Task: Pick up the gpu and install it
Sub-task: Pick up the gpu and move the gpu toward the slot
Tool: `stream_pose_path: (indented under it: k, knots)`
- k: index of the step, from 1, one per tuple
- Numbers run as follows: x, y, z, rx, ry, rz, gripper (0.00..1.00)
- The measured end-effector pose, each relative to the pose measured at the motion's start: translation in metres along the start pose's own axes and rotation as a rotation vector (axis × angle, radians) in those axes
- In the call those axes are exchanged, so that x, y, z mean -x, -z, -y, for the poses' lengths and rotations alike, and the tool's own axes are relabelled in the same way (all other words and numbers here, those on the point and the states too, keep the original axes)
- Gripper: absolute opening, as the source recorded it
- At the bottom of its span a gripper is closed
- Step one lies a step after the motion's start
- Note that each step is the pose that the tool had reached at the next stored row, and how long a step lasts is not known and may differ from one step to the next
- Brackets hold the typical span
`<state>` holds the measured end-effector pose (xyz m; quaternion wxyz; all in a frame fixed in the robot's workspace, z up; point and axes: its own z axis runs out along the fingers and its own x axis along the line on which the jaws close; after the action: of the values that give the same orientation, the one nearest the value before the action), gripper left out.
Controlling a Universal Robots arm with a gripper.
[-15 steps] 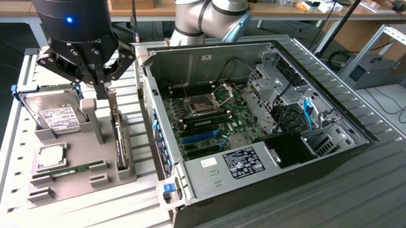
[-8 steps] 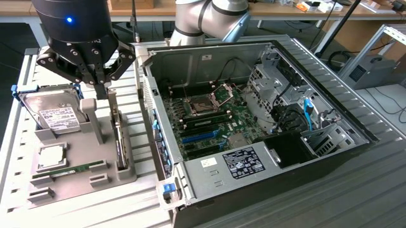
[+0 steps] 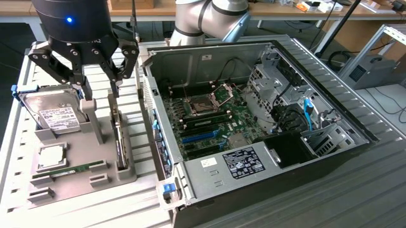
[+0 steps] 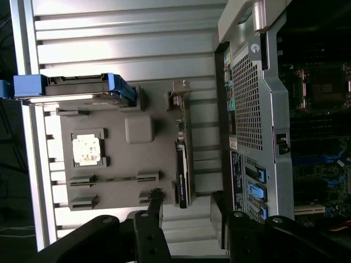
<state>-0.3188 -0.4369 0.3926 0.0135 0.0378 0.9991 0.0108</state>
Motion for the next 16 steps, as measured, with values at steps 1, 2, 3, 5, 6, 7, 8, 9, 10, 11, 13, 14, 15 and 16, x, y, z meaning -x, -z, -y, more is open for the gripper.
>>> stream_pose_path:
  k: [1, 2, 3, 5, 6, 7, 8, 9, 10, 11, 13, 14, 15, 16]
  knots:
    - [0.0, 0.0, 0.0, 0.0, 0.0, 0.0, 0.48]
    - [0.0, 0.0, 0.0, 0.0, 0.0, 0.0, 0.48]
    - [0.0, -0.0002, 0.0, -0.0001, 0.0, -0.0001, 0.48]
    - [0.0, -0.0017, 0.0001, 0.0001, 0.0, 0.0001, 0.48]
    - [0.0, -0.0035, 0.0001, 0.0, 0.0, 0.0, 0.48]
    - [0.0, -0.0056, 0.0001, 0.0, 0.0, -0.0001, 0.48]
    - [0.0, -0.0083, 0.0002, 0.0, 0.0, 0.0, 0.48]
    - [0.0, -0.0107, 0.0002, 0.0, 0.0, 0.0, 0.48]
    - [0.0, -0.0125, 0.0003, 0.0, 0.0, 0.0, 0.48]
    - [0.0, -0.0147, 0.0003, 0.0, 0.0, 0.0, 0.48]
    - [-0.001, -0.0187, 0.0004, 0.0, 0.0, 0.0, 0.48]
    - [-0.001, -0.0205, 0.0005, -0.0001, 0.0, -0.0001, 0.48]
    - [-0.001, -0.0222, 0.0005, 0.0, 0.0, 0.0, 0.48]
    - [-0.001, -0.0244, 0.0005, 0.0, 0.0, 0.0, 0.48]
